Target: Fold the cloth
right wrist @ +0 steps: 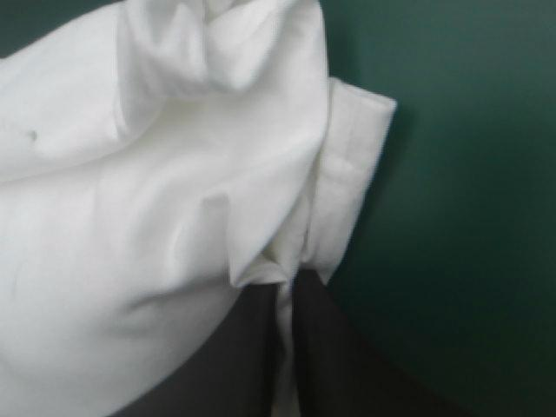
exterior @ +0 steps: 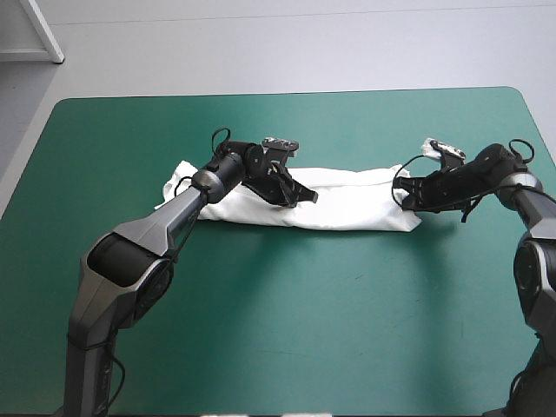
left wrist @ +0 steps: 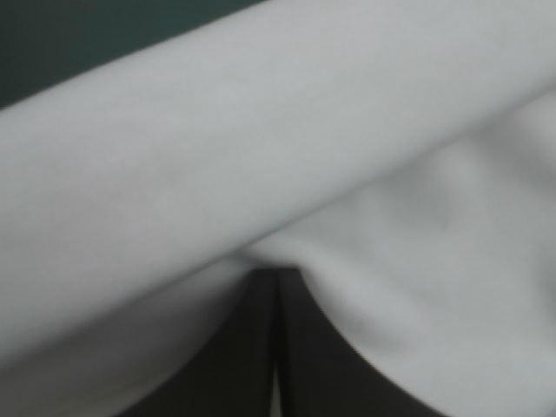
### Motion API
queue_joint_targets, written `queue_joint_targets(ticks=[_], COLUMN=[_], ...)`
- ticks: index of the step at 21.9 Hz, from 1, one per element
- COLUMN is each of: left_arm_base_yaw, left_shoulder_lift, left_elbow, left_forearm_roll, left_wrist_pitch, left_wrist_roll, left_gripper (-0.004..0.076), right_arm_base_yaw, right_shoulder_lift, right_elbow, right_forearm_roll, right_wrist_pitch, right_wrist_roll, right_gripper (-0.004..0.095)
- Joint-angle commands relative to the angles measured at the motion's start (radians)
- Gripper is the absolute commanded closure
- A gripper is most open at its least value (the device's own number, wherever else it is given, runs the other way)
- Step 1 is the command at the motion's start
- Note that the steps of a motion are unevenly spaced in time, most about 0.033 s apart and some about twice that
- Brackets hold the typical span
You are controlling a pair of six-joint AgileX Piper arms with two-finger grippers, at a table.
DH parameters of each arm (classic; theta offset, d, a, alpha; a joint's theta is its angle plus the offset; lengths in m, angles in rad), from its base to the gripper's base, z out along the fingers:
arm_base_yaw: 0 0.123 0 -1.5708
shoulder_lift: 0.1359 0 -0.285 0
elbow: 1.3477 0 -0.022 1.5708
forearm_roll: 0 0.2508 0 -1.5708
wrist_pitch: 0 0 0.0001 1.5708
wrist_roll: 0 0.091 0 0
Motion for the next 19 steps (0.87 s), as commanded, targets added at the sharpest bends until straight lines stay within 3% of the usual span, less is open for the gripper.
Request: queue_joint_targets(ticks=[1, 8, 12, 16, 19], left_arm_base_yaw=[-0.015, -0.015, -0.015, -0.015, -0.015], left_shoulder_lift=[-0.011, -0.011, -0.011, -0.011, -0.013], left_elbow=[0.002, 0.002, 0.002, 0.002, 0.002], left_forearm_roll=[-0.017, -0.023, -0.035, -0.061, -0.061], left_wrist_pitch=[0.034, 0.039, 0.051, 0.051, 0.051], left_wrist_roll=[-0.008, -0.008, -0.008, -0.008, -0.002], left_gripper=[0.0734, 0.0734, 0.0734, 0.0734, 0.0734], right_arm_base_yaw=[-0.002, -0.002, -0.002, 0.012, 0.050], right_shoulder_lift=[-0.052, -0.208, -0.305, -0.322, -0.322], right_elbow=[-0.018, -0.032, -0.144, -0.337, -0.404], right_forearm_roll=[0.045, 0.110, 0.136, 0.256, 0.246], right_wrist_pitch=[0.015, -0.006, 0.073, 0.194, 0.204], right_wrist_roll=[-0.040, -0.056, 0.016, 0.057, 0.086], right_gripper=[0.0918, 0.0918, 0.0918, 0.0918, 0.0918])
